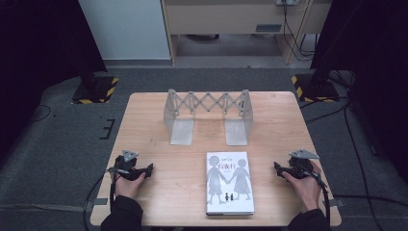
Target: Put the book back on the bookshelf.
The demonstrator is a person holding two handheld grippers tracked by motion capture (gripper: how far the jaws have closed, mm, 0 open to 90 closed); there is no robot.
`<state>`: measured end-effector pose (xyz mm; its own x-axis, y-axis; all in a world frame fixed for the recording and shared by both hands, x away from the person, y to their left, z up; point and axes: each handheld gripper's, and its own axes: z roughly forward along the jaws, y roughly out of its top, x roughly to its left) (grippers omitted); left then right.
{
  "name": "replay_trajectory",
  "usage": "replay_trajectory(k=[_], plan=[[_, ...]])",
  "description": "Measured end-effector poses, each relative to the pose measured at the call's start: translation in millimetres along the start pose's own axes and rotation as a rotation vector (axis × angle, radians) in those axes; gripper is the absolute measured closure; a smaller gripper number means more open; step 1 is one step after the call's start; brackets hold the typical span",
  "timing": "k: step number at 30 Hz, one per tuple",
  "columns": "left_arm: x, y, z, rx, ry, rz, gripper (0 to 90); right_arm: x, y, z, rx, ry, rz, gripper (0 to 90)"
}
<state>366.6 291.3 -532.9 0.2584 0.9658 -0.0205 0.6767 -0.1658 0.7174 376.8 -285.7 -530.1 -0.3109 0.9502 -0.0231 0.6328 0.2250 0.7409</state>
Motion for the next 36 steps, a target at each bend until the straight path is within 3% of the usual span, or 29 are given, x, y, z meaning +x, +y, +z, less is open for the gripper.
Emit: replay_trajectory(k=[11,18,36], plan=[[-5.1,3.4,-8.5,-0.035,-0.032,0.005,17.5,4.7,4.2,-8.4,-0.04,0.03,0.008,22.2],[-7.6,4.8,-13.2,-0.063,-0.055,-0.014,19.0,8.4,8.1,-14.9,-0.07,0.06,0.026,22.7],[-25.9,12.8,-21.8,-0.122,-0.101,0.028,18.2,27.8,24.1,-27.8,-0.135,0.139,0.023,23.2]])
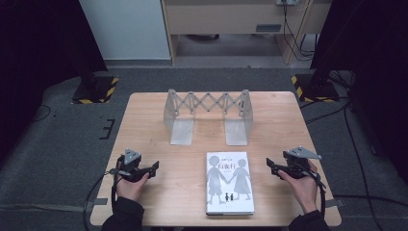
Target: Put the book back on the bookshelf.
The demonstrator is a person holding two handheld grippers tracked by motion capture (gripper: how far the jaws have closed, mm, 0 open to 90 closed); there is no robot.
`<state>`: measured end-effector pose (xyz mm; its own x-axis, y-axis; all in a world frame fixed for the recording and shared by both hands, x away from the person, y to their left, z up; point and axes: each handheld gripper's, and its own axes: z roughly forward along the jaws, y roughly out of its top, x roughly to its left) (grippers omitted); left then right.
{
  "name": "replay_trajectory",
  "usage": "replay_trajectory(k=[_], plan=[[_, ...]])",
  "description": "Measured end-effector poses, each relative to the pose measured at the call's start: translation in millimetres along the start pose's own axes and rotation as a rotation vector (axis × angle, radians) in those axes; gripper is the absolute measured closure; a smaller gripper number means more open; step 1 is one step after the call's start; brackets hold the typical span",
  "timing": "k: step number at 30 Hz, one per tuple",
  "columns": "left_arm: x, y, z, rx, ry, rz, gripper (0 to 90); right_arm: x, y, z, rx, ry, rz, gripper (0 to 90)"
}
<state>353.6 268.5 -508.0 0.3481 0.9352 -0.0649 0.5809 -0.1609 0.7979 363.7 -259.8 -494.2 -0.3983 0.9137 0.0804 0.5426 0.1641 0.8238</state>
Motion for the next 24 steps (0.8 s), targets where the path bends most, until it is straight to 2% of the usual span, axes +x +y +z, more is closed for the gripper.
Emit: replay_trajectory(k=[7,15,23,24], plan=[[-7.7,3.1,-1.4,-0.025,-0.025,0.011,15.6,7.5,3.7,-0.2,-0.015,0.026,-0.006,23.1],[-13.9,3.2,-1.4,-0.022,-0.036,0.024,14.7,13.7,6.2,-0.3,-0.022,0.051,-0.003,22.4],[-21.3,3.2,-0.5,-0.025,-0.065,0.017,14.9,22.3,8.1,1.3,-0.032,0.078,0.001,21.6],[-23.8,3.3,-0.5,-0.021,-0.074,0.026,15.6,25.0,8.1,2.1,-0.028,0.088,0.001,21.7]])
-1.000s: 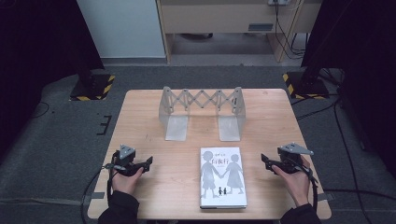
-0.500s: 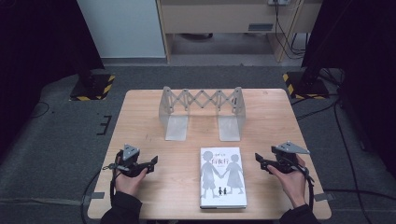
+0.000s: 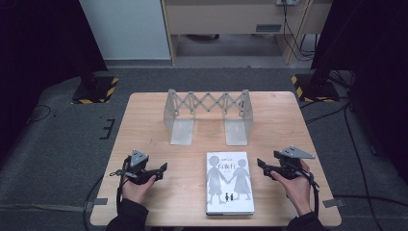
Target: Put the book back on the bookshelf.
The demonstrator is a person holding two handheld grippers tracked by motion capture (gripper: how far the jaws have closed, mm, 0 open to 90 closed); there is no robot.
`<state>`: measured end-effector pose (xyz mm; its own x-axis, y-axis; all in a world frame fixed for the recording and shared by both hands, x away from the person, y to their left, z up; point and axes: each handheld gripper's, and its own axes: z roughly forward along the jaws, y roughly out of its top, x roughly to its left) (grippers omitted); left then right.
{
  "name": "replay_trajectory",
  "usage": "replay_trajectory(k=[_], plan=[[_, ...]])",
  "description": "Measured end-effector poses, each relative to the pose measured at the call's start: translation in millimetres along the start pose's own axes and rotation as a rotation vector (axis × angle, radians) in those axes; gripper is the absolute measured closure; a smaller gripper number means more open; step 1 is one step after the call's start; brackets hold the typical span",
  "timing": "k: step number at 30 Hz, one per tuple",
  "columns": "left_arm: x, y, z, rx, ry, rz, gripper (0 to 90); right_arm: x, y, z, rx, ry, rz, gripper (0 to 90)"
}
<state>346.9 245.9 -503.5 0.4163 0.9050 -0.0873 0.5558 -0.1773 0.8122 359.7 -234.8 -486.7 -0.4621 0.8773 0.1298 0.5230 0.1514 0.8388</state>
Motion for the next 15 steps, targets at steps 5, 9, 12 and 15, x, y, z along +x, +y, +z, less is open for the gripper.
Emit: replay_trajectory(k=[5,9,12,15], plan=[[-5.5,0.6,-0.2,-0.003,-0.007,0.009,15.8,4.3,-0.1,1.7,0.001,0.018,0.002,21.8],[-11.2,0.9,0.4,-0.004,-0.027,0.013,15.8,9.8,-0.1,3.8,0.002,0.035,-0.001,22.0],[-16.2,1.3,1.2,-0.006,-0.044,0.017,16.0,12.9,-0.4,5.0,0.004,0.047,-0.001,22.1],[-21.2,1.9,1.7,-0.009,-0.063,0.02,16.2,14.1,-0.6,5.5,0.005,0.056,-0.003,22.2]])
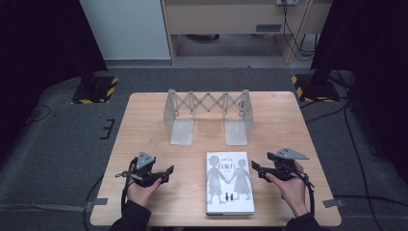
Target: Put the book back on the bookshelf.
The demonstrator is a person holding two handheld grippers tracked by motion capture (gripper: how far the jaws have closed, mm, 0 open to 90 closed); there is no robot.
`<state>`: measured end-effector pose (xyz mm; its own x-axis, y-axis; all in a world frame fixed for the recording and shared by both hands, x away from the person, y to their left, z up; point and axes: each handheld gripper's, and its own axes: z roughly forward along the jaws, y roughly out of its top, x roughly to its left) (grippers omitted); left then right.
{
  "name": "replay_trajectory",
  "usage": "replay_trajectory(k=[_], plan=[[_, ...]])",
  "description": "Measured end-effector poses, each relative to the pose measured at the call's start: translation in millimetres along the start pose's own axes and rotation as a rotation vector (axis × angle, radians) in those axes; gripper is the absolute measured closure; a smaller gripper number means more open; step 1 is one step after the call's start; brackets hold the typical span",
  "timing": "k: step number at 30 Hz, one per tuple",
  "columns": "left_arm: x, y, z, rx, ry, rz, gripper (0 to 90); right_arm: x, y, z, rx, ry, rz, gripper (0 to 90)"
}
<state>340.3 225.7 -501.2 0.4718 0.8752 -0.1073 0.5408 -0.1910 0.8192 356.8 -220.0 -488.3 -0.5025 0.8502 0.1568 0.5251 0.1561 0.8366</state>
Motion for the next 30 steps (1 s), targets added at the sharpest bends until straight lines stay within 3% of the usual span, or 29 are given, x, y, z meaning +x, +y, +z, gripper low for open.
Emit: replay_trajectory(k=[8,12,30], plan=[[-14.1,1.1,4.6,0.006,-0.021,0.028,17.0,5.4,-1.9,2.9,0.004,0.02,-0.004,22.2],[-21.1,1.7,6.5,-0.003,-0.054,0.021,17.7,7.8,-2.5,4.2,0.003,0.036,-0.005,22.3],[-59.0,3.3,14.3,-0.009,-0.163,0.07,19.5,18.0,-10.6,11.9,0.021,0.068,0.001,22.9]])
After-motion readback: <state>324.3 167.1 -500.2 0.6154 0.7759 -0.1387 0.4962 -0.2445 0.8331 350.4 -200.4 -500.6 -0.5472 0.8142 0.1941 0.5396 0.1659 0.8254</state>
